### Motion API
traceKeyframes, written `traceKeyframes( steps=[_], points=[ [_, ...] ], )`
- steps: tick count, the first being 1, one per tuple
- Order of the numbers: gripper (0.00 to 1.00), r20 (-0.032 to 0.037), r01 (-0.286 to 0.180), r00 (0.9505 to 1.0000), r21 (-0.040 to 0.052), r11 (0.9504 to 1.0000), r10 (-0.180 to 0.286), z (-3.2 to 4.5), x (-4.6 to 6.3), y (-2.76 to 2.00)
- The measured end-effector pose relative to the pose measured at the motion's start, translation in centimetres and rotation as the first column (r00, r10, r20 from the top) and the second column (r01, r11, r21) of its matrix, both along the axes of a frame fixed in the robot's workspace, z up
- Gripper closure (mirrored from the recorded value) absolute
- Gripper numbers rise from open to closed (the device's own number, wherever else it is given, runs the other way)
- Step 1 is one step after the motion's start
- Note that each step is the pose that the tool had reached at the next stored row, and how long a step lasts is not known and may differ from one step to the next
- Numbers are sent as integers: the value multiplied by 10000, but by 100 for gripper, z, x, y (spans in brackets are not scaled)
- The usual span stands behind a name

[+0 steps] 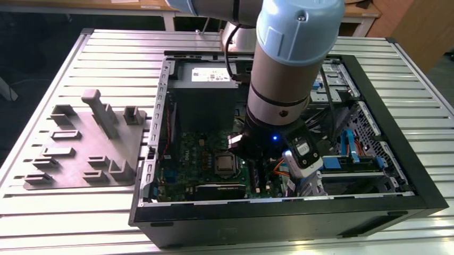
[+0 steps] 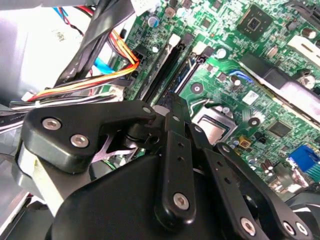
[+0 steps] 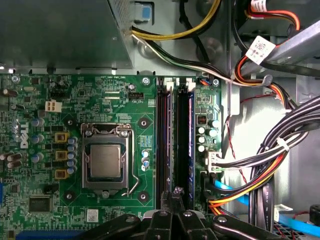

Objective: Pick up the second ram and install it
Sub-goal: 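Press down the second ram until it locks into place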

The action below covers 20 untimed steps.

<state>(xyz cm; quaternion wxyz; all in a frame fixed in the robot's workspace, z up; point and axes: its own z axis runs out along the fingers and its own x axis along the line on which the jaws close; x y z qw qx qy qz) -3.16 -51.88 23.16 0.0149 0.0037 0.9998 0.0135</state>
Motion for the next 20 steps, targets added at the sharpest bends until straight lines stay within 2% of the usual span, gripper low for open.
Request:
traceKeyframes(
  steps=[4, 11, 20],
  points=[
    [90, 2, -1, 10000, 4, 10000, 1, -8, 0, -1],
    [90, 0, 0, 10000, 1, 10000, 0, -73, 0, -3],
    [90, 0, -1, 10000, 0, 10000, 1, -99, 0, -3]
  ],
)
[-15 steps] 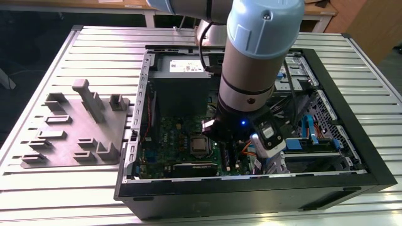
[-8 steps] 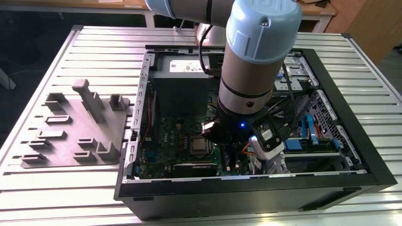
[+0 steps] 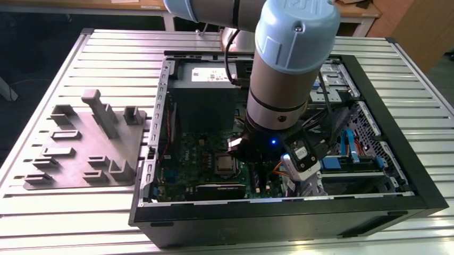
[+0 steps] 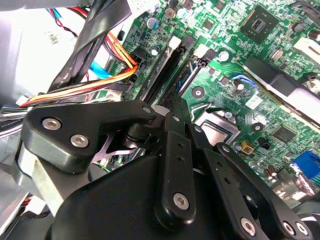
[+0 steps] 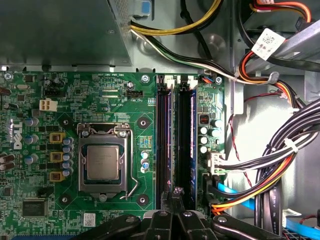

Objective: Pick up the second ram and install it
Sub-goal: 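Press down the second ram until it locks into place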

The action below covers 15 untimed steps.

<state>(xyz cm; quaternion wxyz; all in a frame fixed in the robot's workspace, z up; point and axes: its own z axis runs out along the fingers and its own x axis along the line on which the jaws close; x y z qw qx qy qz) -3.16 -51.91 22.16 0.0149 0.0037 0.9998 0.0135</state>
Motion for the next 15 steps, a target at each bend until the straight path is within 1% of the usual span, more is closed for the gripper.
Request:
traceKeyframes(
  steps=[15],
  points=[
    [90, 0, 0, 10000, 1, 10000, 0, -30, 0, 0]
  ],
)
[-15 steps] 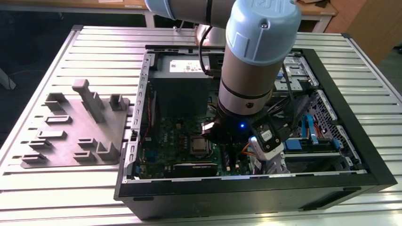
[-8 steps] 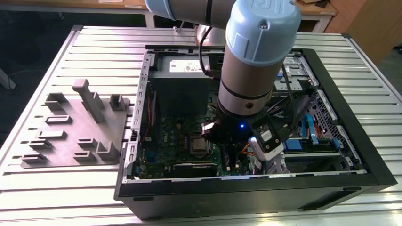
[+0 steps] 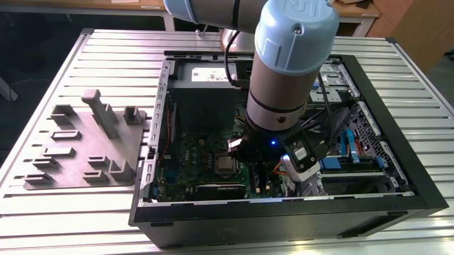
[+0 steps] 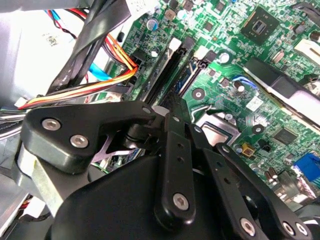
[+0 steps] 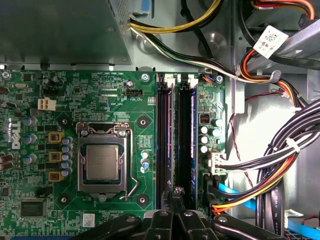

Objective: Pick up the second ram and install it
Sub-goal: 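Press down the second ram until it locks into place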

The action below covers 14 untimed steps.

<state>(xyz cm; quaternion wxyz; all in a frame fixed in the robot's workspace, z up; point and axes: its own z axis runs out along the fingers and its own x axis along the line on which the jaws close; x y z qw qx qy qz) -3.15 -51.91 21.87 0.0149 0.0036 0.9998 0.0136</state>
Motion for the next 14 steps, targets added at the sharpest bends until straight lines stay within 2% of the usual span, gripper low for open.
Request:
traceKeyframes(
  steps=[9, 11, 14],
  points=[
    [90, 0, 0, 10000, 6, 10000, 0, -14, 0, 0],
    [90, 7, 0, 10000, 32, 10000, 0, 9, 1, 3],
    [90, 1, 1, 10000, 10, 10000, -1, 93, 0, 0]
  ],
)
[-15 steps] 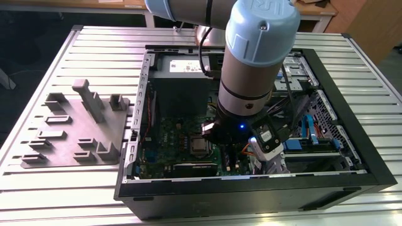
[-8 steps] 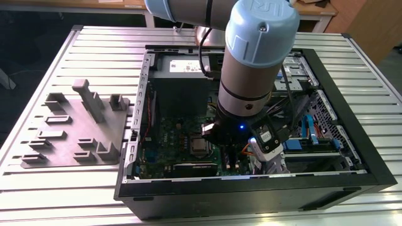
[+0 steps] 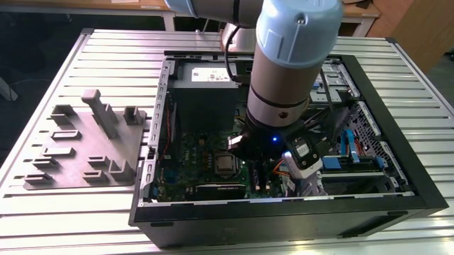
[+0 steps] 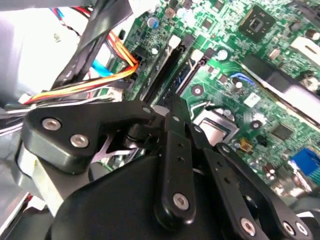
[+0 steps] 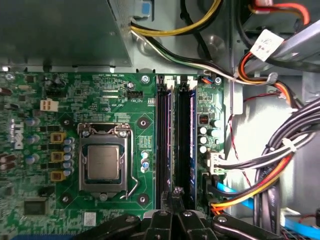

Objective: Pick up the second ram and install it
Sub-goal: 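Press down the second ram until it locks into place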

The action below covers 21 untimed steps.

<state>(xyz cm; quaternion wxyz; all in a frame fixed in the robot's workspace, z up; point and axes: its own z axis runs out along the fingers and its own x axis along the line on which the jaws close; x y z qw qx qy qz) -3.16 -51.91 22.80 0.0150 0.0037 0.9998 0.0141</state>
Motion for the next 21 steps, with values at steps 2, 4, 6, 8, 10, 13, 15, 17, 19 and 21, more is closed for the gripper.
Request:
traceKeyframes(
  steps=[2, 4, 6, 8, 10, 13, 15, 17, 19, 21],
  points=[
    [90, 0, 0, 10000, -3, 10000, 0, 80, 0, 0],
    [90, 0, 0, 10000, -3, 10000, 0, 145, 0, 0],
    [90, 0, 0, 10000, -2, 10000, 0, 215, 0, 0],
    [90, -1, 0, 10000, -4, 10000, 0, 269, 0, 0],
    [90, -2, 0, 10000, -3, 10000, 0, 314, 0, 0],
    [90, 1, 0, 10000, -1, 10000, 0, 328, 0, 0],
    [90, 0, 0, 10000, -1, 10000, 0, 329, 0, 0],
    [90, -2, -1, 10000, -4, 10000, 1, 330, 1, 17],
    [90, 0, 0, 10000, -3, 10000, 0, 329, 0, 54],
    [90, 0, 0, 10000, -3, 10000, 0, 331, 0, 88]
  ],
)
